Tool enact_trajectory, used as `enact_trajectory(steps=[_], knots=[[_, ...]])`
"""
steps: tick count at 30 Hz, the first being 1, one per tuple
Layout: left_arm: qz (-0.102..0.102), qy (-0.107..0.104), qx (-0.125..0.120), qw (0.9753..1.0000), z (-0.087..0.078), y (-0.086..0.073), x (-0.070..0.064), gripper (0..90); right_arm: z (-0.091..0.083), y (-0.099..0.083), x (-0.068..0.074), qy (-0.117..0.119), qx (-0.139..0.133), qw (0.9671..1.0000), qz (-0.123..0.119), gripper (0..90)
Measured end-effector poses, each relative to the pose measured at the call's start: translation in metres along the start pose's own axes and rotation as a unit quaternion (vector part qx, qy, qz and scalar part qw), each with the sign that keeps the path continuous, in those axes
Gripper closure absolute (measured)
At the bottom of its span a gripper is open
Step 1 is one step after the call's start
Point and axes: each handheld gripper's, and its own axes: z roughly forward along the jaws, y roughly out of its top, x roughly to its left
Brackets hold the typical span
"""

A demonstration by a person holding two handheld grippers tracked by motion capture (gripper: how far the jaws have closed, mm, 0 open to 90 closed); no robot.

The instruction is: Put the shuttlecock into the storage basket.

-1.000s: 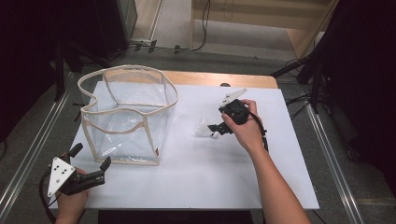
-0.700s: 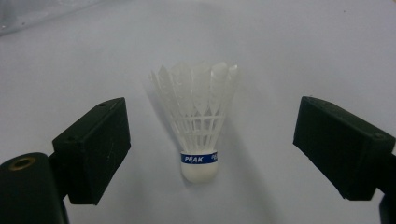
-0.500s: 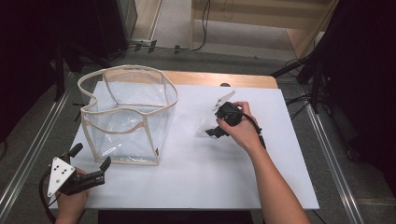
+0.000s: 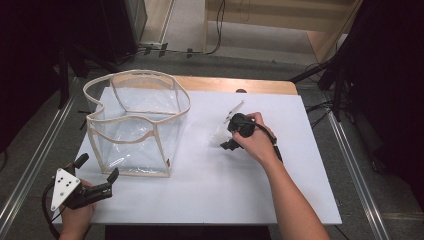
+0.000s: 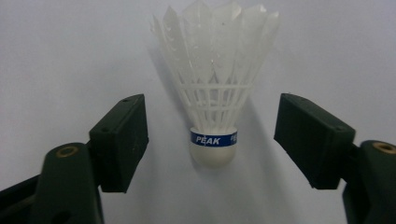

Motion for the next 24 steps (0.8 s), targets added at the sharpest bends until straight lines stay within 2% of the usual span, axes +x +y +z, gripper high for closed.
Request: enact_trajectory(steps=[3,6,9,15,21,24], knots=[[0.000,0.000,0.000,1.0000,0.000,0.000,0.000,0.0,0.003,0.000,0.001,-0.003,0.020,0.9997,0.015,32.3],[0.002,0.000,0.001,1.0000,0.000,0.000,0.000,0.0,0.005,0.000,0.002,-0.004,0.026,0.9994,0.023,39.2],[0.002,0.000,0.001,1.0000,0.000,0.000,0.000,0.0,0.005,0.000,0.003,-0.016,0.037,0.9986,0.033,42.9],[0.003,0.000,0.001,1.0000,0.000,0.000,-0.001,0.0,0.010,0.000,0.004,-0.025,0.052,0.9977,0.035,51.5],[0.003,0.000,0.001,1.0000,0.000,0.000,-0.001,0.0,0.014,0.000,0.006,-0.027,0.054,0.9973,0.042,61.1],[0.003,0.000,0.001,1.0000,0.000,0.000,-0.001,0.0,0.014,-0.001,0.004,-0.025,0.052,0.9975,0.042,61.7]])
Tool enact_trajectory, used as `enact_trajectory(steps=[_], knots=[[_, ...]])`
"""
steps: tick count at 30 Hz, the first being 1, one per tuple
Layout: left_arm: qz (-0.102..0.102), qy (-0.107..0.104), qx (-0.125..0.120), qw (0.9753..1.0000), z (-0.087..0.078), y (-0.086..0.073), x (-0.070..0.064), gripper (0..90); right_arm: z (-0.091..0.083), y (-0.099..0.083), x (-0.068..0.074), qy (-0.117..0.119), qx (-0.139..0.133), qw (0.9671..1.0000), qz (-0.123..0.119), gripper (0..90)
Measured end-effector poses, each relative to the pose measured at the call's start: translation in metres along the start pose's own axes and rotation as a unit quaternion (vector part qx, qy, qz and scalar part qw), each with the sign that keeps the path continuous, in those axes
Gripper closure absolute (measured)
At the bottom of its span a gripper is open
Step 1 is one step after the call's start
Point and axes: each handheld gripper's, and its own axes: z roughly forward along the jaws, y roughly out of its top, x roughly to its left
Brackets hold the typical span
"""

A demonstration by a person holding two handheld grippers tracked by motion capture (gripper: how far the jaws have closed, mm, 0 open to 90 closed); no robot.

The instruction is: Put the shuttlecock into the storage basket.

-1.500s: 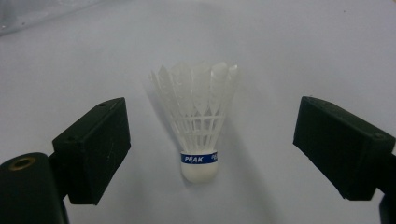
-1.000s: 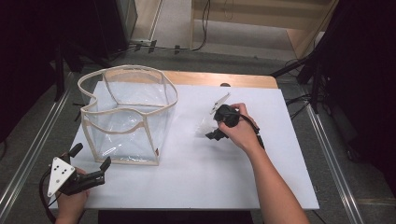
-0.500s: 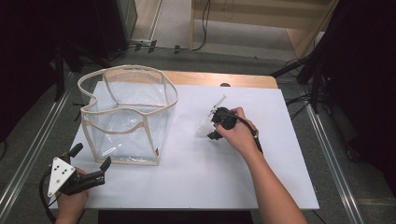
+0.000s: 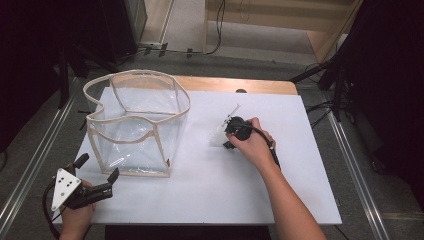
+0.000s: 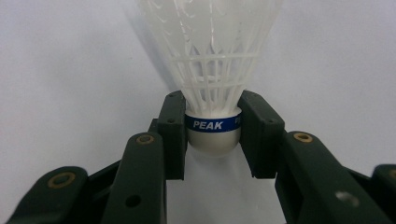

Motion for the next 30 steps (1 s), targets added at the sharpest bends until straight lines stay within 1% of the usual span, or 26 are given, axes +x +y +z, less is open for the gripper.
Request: enact_trajectory(steps=[6,7,13,17,21,26,29,30], knots=[[0.000,0.000,0.000,1.0000,0.000,0.000,0.000,0.0,-0.002,-0.002,-0.002,0.006,-0.006,1.0000,0.002,61.9],[0.000,0.000,0.000,1.0000,0.000,0.000,0.000,0.0,-0.003,-0.002,-0.002,0.008,-0.010,0.9999,0.008,61.9],[0.000,0.000,0.000,1.0000,0.000,0.000,0.000,0.0,-0.008,-0.003,-0.004,0.015,-0.020,0.9996,0.010,61.9],[0.000,0.000,0.000,1.0000,0.000,0.000,0.000,0.0,-0.010,-0.002,-0.005,0.018,-0.025,0.9995,0.005,61.9],[0.000,0.000,0.000,1.0000,0.000,0.000,0.000,0.0,-0.014,0.000,-0.005,0.018,-0.026,0.9995,0.008,61.9],[0.000,0.000,0.000,1.0000,0.000,0.000,0.000,0.0,-0.016,0.003,-0.005,0.020,-0.031,0.9993,0.002,61.9],[0.000,0.000,0.000,1.0000,0.000,0.000,0.000,0.0,-0.018,0.004,-0.004,0.020,-0.031,0.9993,0.007,61.9],[-0.001,0.000,0.000,1.0000,0.000,0.000,0.000,0.0,-0.018,0.004,-0.005,0.022,-0.033,0.9992,0.005,62.0]])
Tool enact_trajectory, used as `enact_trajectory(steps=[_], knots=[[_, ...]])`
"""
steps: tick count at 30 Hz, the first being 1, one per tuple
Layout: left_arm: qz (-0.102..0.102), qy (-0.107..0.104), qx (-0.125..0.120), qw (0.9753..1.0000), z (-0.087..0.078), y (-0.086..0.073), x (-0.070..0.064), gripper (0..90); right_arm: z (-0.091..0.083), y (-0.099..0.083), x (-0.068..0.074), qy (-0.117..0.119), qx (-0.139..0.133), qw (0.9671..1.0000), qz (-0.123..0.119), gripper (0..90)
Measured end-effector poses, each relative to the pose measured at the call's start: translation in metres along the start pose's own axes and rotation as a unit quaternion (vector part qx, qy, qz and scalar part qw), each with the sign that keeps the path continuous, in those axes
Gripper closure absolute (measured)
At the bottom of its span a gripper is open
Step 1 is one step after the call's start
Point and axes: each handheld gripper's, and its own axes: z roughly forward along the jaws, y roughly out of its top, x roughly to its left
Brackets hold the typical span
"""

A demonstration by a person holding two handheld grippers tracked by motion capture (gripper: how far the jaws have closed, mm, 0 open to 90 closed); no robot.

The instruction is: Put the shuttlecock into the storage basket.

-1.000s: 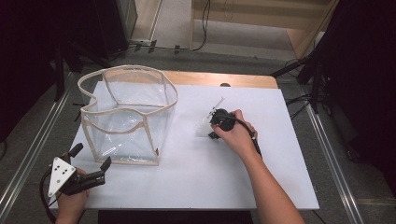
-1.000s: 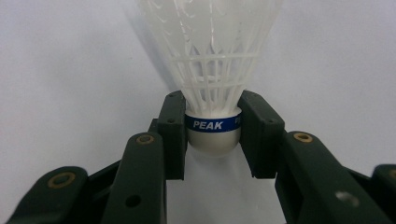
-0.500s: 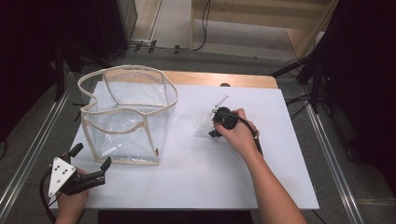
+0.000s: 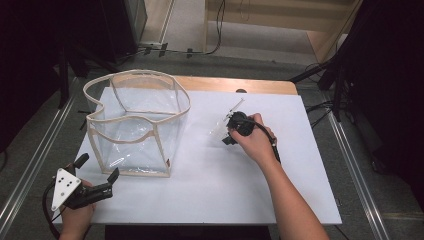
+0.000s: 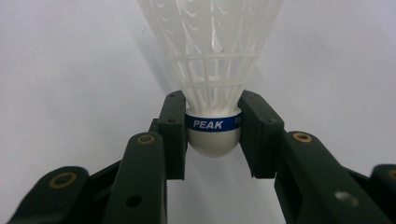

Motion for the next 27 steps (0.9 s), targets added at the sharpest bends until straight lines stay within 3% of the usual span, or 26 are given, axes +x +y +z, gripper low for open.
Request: enact_trajectory(steps=[27], knots=[[0.000,0.000,0.000,1.0000,0.000,0.000,0.000,0.0,-0.020,0.015,-0.002,0.002,-0.024,0.9997,-0.009,62.0]])
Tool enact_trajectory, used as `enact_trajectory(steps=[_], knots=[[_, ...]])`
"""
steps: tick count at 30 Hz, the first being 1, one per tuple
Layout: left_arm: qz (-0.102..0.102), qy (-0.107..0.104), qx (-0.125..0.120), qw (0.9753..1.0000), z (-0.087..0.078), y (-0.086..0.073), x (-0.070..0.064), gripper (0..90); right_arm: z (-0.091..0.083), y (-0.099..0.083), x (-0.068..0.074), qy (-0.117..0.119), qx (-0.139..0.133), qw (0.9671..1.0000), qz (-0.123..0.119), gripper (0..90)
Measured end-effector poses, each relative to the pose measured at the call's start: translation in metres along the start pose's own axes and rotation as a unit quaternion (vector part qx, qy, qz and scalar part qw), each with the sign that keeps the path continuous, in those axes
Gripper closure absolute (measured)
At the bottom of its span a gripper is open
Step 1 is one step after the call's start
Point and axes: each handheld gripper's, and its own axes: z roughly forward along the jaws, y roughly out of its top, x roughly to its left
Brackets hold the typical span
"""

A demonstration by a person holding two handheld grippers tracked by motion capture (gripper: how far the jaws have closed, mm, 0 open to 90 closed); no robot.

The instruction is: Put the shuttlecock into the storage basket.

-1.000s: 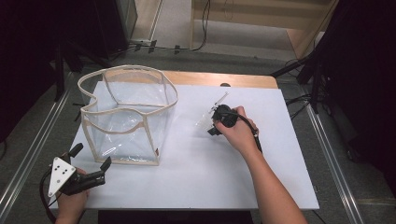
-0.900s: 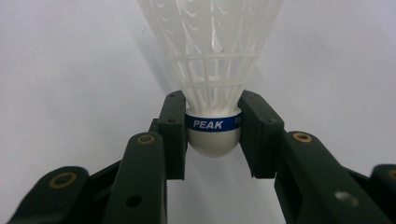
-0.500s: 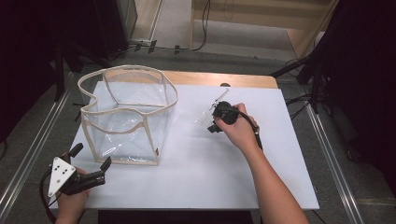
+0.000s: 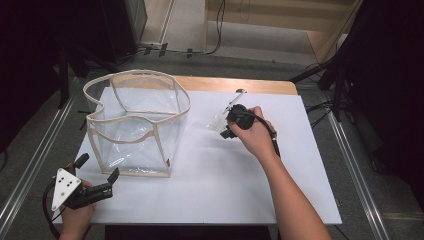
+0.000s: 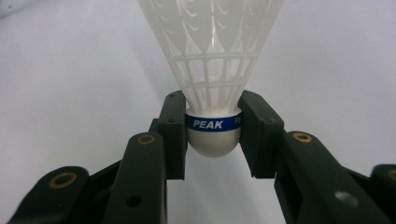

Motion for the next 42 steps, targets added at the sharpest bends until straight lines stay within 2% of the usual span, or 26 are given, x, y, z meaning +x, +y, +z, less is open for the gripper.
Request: enact_trajectory(steps=[21,26,42], knots=[[0.002,0.000,0.001,1.0000,0.000,0.000,0.000,0.0,-0.015,0.011,-0.001,0.003,-0.020,0.9998,-0.007,62.0],[0.002,0.000,0.001,1.0000,0.000,0.000,0.000,0.0,-0.019,0.014,0.001,0.004,-0.022,0.9997,0.000,62.0],[0.002,0.000,0.001,1.0000,0.000,0.000,0.000,0.0,-0.032,0.024,0.000,0.005,-0.038,0.9992,-0.010,62.0]])
